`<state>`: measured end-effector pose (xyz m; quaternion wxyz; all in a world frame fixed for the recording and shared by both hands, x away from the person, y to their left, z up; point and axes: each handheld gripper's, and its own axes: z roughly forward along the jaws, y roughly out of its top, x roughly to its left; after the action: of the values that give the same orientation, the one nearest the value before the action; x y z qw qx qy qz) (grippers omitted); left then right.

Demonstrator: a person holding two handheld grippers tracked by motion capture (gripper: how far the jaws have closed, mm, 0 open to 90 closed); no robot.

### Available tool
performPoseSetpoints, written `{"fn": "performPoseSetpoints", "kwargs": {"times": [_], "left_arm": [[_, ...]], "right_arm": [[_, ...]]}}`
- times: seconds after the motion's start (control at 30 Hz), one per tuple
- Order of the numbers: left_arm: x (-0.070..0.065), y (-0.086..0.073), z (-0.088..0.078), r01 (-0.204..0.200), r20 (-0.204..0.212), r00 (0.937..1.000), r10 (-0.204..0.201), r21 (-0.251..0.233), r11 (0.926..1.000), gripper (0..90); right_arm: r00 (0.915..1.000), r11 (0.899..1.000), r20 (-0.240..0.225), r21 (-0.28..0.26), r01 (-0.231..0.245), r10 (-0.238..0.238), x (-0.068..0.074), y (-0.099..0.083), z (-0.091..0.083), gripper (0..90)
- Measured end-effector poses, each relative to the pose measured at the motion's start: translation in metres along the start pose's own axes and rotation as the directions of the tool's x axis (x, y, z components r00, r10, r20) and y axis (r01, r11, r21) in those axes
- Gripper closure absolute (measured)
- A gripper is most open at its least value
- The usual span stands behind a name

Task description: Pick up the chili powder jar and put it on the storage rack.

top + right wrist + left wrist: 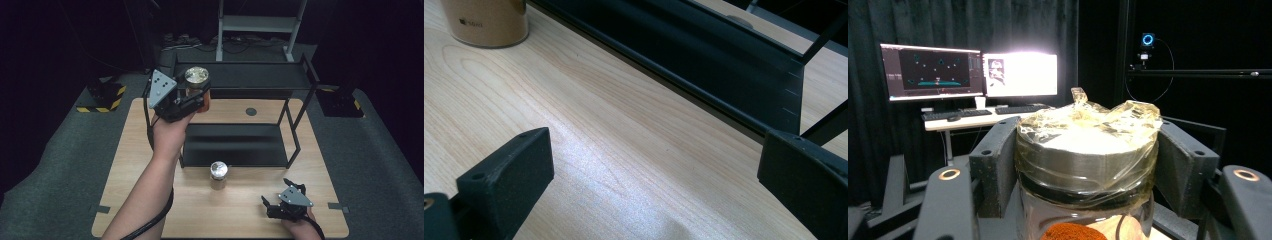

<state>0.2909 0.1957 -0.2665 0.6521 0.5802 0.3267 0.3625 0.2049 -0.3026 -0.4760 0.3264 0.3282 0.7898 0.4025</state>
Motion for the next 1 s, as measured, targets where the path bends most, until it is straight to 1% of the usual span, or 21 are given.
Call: {"fn": "performPoseSetpoints", "kwargs": {"times": [0.07, 0.3, 0.53, 0.87, 1.0], "left_arm": [[-0.001, 0.004, 0.003, -0.009, -0.003, 1.0, 0.009, 0.002, 1.0, 34.3], [0.0, 0.006, 0.012, 0.005, -0.002, 1.0, -0.005, -0.004, 1.0, 34.3], [-0.001, 0.01, 0.023, 0.001, -0.011, 0.9999, -0.001, -0.005, 1.0, 34.3], [-0.002, 0.015, 0.04, -0.014, -0.029, 0.9995, 0.014, 0.01, 0.9998, 34.3], [0.0, 0.015, 0.048, -0.012, -0.041, 0.9991, 0.012, 0.009, 0.9999, 34.3]], "right_arm": [[1.0, 1.0, -0.001, 0.0, 0.0, 0.0, 0.0, 0.0, 0.0, 0.5], [1.0, 1.0, 0.001, 0.0, -0.001, 0.001, 0.0, 0.0, 0.0, 0.5], [1.0, 1.0, -0.001, -0.002, -0.004, 0.004, -0.001, 0.0, 0.0, 0.5], [1.0, 1.0, -0.004, -0.005, -0.005, 0.005, -0.001, -0.001, -0.001, 0.5], [1.0, 1.0, -0.003, -0.008, -0.005, 0.005, -0.001, -0.002, -0.001, 0.5]]}}
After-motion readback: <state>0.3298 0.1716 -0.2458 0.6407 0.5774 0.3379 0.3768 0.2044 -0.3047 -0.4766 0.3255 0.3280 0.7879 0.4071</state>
